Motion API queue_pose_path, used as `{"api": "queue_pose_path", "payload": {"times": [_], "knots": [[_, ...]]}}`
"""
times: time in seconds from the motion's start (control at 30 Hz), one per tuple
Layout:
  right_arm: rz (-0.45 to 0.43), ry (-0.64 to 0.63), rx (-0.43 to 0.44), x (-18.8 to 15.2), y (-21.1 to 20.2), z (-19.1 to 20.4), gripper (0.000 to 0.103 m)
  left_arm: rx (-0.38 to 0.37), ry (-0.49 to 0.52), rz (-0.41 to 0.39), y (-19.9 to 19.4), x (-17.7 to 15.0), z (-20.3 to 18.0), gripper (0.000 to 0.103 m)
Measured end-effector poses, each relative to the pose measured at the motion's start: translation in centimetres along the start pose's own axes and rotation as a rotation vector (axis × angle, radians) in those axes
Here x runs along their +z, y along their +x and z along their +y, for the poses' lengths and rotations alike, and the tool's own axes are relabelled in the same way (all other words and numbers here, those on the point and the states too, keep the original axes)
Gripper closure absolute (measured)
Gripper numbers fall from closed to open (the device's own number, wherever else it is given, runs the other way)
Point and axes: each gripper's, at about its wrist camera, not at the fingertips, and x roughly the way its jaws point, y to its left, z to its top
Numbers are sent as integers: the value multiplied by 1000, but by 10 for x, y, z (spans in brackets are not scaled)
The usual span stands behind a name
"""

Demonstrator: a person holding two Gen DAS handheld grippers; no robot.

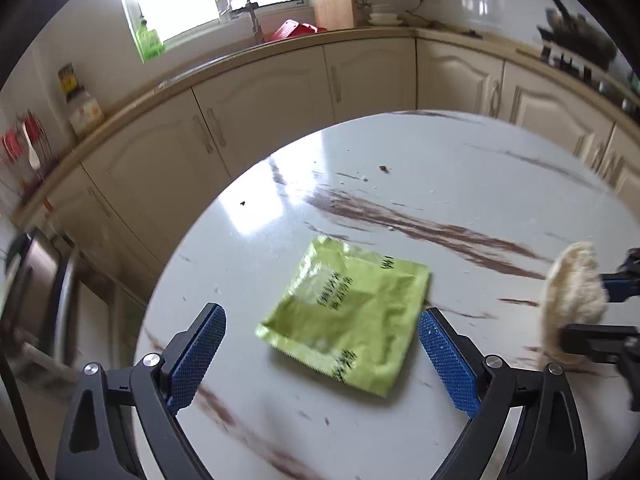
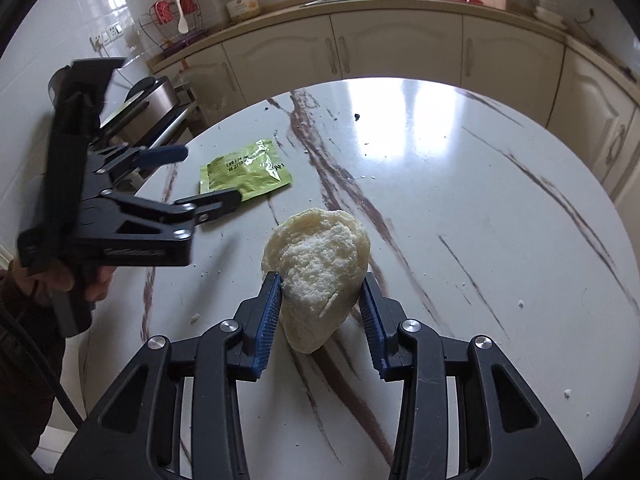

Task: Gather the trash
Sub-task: 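Grasp the bread bun with the right gripper while the left grasps the green packet, then carry the bun and green packet to the blue bin and open both grippers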

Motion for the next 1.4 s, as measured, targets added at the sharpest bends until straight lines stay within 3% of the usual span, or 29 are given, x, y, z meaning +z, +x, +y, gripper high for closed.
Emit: {"api": "queue_pose_path", "payload": {"times": [0.07, 0.2, 0.3, 0.37, 0.4, 0.47, 0.5, 0.53, 0.73, 1.0, 1.2, 1.4], "knots": [[2, 1, 5, 1, 0, -1, 66, -34, 20, 17, 13, 4, -4, 7], [2, 6, 14, 2, 2, -6, 66, -84, -35, 46, 30, 13, -2, 8], [1, 11, 18, 3, 5, -6, 66, -179, -109, 52, 43, 14, 8, 19], [1, 17, 22, 2, 5, -8, 66, -178, -100, 51, 48, 14, 10, 22], [0, 21, 24, 2, 6, -9, 66, -184, -100, 54, 51, 16, 10, 28], [-3, 25, 22, 3, 7, -9, 66, -203, -85, 43, 51, 15, 8, 53], [-4, 30, 22, 2, 7, -9, 66, -223, -83, 40, 52, 15, 6, 72], [-5, 34, 22, 1, 7, -9, 66, -222, -79, 43, 53, 15, 3, 74], [-19, 53, 16, -3, 2, -6, 66, -206, -81, 28, 52, 12, -5, 84], [-55, 55, 36, -11, -22, 14, 67, -265, -78, -17, -4, -24, -16, 84], [-82, 38, 67, -21, -47, 52, 67, -235, -88, -79, -72, -73, 0, 84], [-104, -36, 126, -29, -63, 131, 67, -168, -145, -141, -150, -145, 35, 84]]}}
